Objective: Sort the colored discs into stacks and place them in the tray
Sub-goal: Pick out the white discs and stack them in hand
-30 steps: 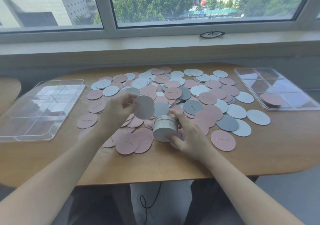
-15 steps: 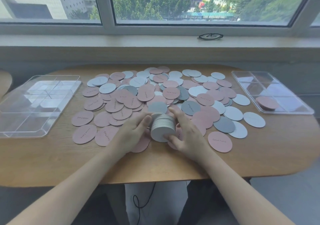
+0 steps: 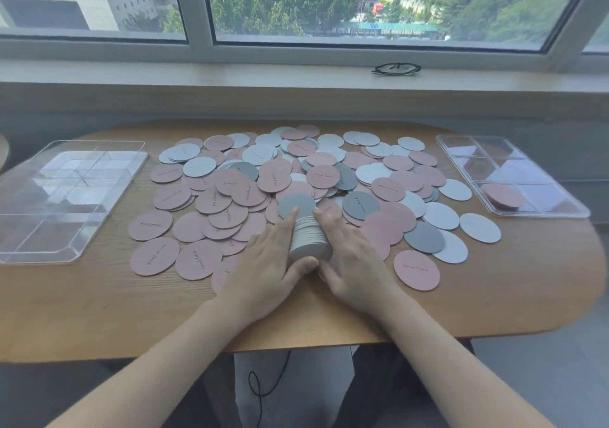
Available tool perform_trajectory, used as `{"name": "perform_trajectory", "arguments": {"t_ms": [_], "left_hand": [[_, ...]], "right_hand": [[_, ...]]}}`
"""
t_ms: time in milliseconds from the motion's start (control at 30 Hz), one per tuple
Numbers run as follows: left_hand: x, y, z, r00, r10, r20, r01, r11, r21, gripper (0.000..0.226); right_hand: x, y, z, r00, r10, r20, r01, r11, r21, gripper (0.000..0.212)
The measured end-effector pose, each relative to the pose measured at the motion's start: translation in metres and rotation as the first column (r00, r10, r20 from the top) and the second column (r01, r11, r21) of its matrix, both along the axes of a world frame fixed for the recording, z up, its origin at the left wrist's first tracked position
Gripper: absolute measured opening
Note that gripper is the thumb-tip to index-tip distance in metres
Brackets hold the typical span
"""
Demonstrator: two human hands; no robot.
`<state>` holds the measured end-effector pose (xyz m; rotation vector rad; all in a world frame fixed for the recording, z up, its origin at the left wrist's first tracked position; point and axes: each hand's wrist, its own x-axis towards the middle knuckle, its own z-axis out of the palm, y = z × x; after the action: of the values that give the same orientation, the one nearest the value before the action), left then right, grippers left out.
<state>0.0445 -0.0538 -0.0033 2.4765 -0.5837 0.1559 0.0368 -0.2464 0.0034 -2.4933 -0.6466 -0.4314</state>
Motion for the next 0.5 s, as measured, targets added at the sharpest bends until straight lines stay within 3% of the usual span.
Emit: {"name": "perform_trajectory", "arguments": {"t_ms": [367, 500], "left_hand": [[0.0, 0.002, 0.0, 0.996, -0.067, 0.061, 0.071, 0.994, -0.081, 0.07], [-0.001, 0.003, 0.002, 0.998, -0.058, 0.039, 0.063, 0.989, -0.134, 0.065]], "right_hand": [[-0.007, 0.003, 0.006, 0.996, 0.06, 0.059, -0.056, 0.997, -0.06, 0.074], [-0.011, -0.004, 0.012, 0.99, -0.017, 0.143, -0.001, 0.992, 0.128, 0.057]]}}
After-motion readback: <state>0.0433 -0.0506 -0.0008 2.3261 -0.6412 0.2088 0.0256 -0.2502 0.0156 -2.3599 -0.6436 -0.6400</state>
